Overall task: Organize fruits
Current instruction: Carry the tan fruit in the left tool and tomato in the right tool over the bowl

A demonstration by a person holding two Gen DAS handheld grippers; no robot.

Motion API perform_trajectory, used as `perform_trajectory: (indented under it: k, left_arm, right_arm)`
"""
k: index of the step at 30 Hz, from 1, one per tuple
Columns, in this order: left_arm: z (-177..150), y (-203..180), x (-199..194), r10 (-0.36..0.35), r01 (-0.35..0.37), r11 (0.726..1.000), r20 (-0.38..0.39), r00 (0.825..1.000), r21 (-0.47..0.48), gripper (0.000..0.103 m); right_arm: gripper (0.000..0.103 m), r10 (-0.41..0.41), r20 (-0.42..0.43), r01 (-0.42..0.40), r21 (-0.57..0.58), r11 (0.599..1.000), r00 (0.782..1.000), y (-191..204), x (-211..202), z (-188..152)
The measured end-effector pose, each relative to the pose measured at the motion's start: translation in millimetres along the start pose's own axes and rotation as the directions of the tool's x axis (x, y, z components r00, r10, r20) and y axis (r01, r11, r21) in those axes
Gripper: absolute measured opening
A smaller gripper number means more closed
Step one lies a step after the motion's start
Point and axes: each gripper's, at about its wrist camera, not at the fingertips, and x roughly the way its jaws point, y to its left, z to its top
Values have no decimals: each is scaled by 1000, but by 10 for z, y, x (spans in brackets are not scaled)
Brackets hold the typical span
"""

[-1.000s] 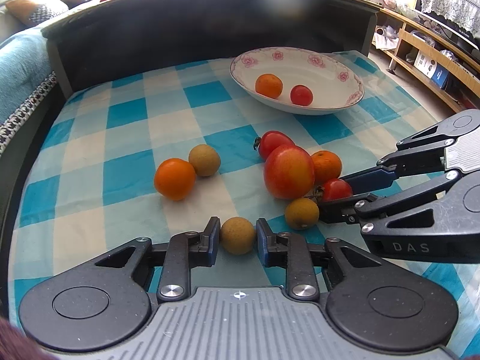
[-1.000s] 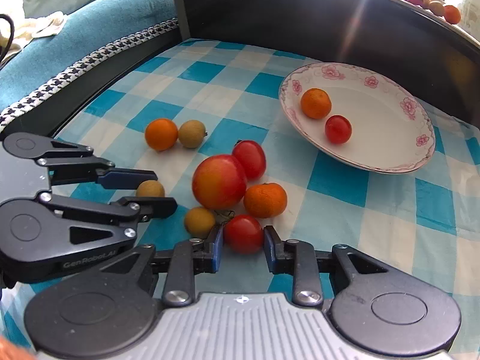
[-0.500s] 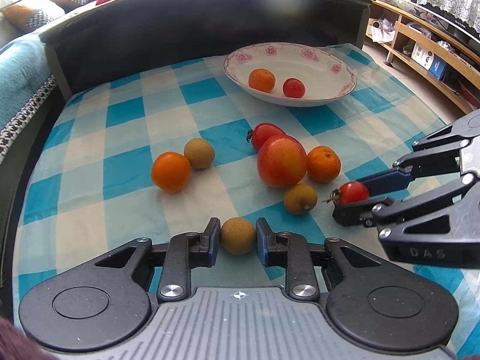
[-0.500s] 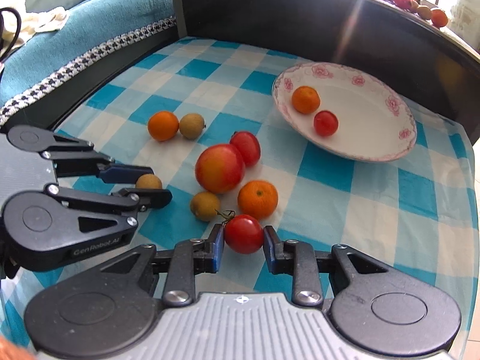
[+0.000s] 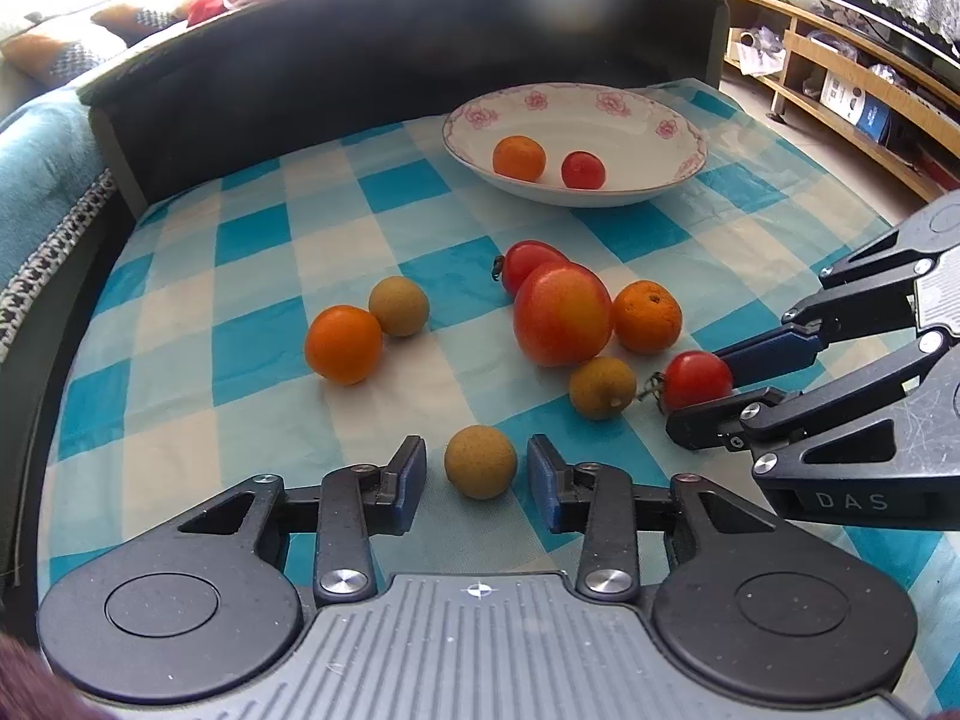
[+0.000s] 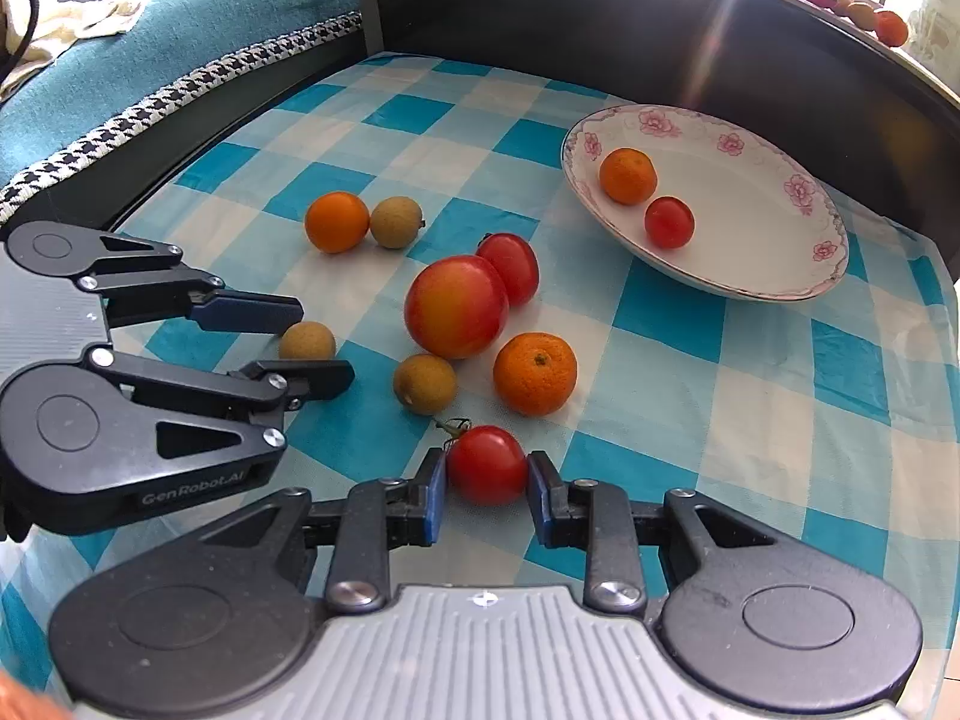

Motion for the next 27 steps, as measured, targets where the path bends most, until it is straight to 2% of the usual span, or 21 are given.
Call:
perform_trajectory:
  k: [3, 12, 27]
  left_arm:
    - [-7, -16, -10, -11, 11, 1000, -2, 1000, 4, 33]
    - [-6, -28, -45, -16, 16, 1000, -3, 1000, -2, 32]
    - [171, -83, -222, -45, 46, 999, 77, 996, -16, 32]
  right_arm:
    - [31, -7, -5, 7, -12, 1000, 1000, 19, -5, -2]
    - [30, -14, -7, 14, 0, 1000, 1000, 17, -81, -29]
    - [30, -16, 72, 14, 29, 999, 997, 7, -317, 43]
